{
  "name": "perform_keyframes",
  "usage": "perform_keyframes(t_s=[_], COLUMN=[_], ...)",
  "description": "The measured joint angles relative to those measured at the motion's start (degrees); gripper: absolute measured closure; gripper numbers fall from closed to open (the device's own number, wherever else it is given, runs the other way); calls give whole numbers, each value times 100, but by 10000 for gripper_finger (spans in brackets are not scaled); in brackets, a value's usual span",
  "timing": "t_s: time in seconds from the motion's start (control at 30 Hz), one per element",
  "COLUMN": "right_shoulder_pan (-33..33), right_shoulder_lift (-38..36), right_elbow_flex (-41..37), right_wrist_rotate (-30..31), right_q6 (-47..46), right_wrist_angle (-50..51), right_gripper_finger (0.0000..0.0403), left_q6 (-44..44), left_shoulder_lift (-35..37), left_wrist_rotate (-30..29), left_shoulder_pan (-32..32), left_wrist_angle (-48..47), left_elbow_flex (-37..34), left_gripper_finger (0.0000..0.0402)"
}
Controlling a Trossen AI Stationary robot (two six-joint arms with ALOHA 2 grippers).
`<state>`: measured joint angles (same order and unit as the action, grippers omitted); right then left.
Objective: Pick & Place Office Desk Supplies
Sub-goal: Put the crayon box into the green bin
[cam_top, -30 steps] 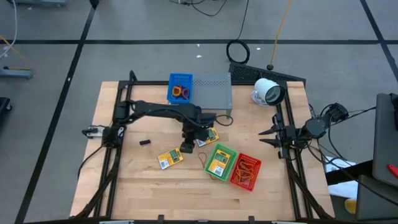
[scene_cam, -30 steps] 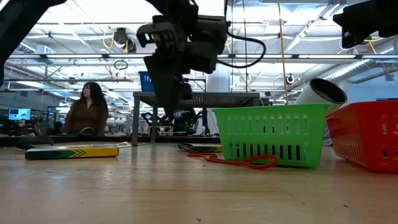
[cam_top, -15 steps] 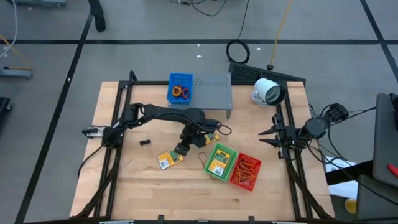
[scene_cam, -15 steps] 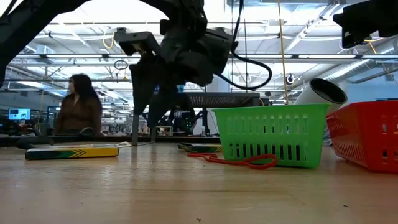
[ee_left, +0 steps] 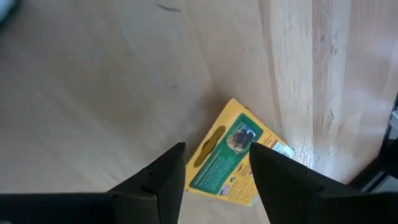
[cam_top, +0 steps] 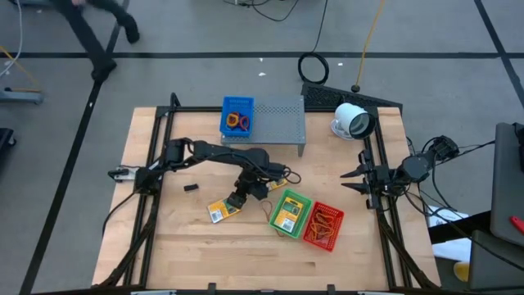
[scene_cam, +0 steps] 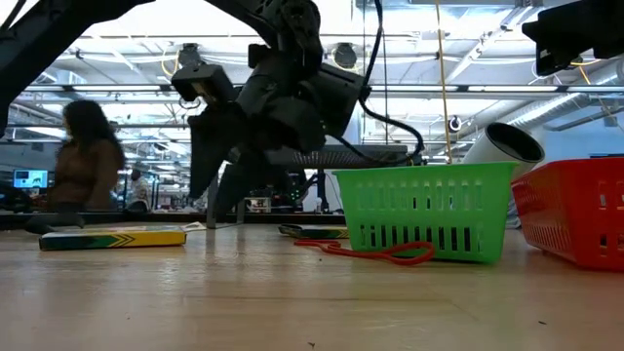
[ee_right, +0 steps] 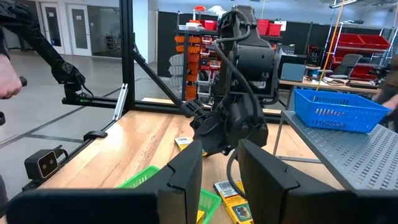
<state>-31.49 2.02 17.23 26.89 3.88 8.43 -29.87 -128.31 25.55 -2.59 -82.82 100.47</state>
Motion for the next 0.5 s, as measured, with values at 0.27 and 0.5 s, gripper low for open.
perform_keyframes(t_s=[0.27,0.5], right_shoulder_pan=[-1,0], right_shoulder_lift=[0,0], right_elbow_flex=[2,2], right_wrist_rotate=[1,1], right_q6=[0,0], right_wrist_angle=[0,0], right_gripper_finger=[308,307], left_q6=[-2,-96], left_shoulder_lift=[0,0], left_wrist_rotate=[14,174], left_shoulder_pan=[46,78], left_wrist_angle=[381,494], left_elbow_flex=[-339,-514], left_gripper_finger=[215,215])
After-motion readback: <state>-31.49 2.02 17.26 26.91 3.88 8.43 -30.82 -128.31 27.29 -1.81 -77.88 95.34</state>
